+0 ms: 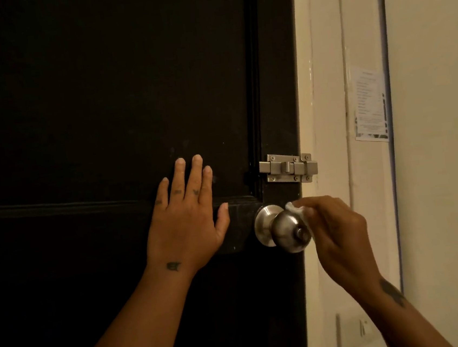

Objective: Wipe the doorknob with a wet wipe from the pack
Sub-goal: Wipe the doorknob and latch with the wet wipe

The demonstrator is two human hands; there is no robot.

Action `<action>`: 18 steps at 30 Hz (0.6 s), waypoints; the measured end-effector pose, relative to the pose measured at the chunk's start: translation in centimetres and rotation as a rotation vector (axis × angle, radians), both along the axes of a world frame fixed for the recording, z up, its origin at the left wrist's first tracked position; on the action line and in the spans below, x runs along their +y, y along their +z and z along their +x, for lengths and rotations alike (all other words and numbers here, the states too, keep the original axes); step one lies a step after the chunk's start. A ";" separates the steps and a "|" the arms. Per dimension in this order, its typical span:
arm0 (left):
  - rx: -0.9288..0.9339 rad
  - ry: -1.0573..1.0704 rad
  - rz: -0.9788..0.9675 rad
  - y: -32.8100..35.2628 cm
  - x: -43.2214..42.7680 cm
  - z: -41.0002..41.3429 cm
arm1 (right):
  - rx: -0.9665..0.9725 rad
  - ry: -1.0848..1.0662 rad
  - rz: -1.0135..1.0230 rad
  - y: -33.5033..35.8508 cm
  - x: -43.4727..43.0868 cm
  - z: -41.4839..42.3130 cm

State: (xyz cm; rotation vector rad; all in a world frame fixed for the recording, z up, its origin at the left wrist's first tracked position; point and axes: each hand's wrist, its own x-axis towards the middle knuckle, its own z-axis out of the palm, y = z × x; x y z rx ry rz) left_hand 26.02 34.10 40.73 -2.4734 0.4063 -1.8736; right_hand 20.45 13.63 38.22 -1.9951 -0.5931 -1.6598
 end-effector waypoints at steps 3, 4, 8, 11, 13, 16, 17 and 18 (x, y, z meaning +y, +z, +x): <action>0.000 0.004 -0.002 0.0 -0.1 0.1 | 0.042 0.016 -0.161 0.5 0.9 -0.3; -0.001 0.007 -0.003 0.0 -0.1 0.1 | 0.064 0.021 -0.194 0.8 1.0 -0.2; -0.005 0.009 -0.002 -0.1 0.1 0.0 | 0.242 0.192 -0.050 1.4 0.6 -0.2; -0.010 0.007 -0.004 -0.2 0.1 0.0 | 0.275 0.305 0.070 1.4 0.4 -0.2; -0.013 0.006 -0.006 -0.1 0.1 0.0 | 0.274 0.328 0.155 1.1 0.2 -0.2; -0.010 0.009 -0.007 0.0 0.1 0.0 | 0.285 0.300 0.298 -0.3 0.2 -0.1; -0.009 0.012 -0.008 -0.1 0.1 0.0 | 0.283 0.303 0.361 -1.0 0.5 -0.1; -0.009 0.014 -0.008 -0.1 0.1 0.0 | 0.281 0.315 0.430 -1.7 0.8 -0.2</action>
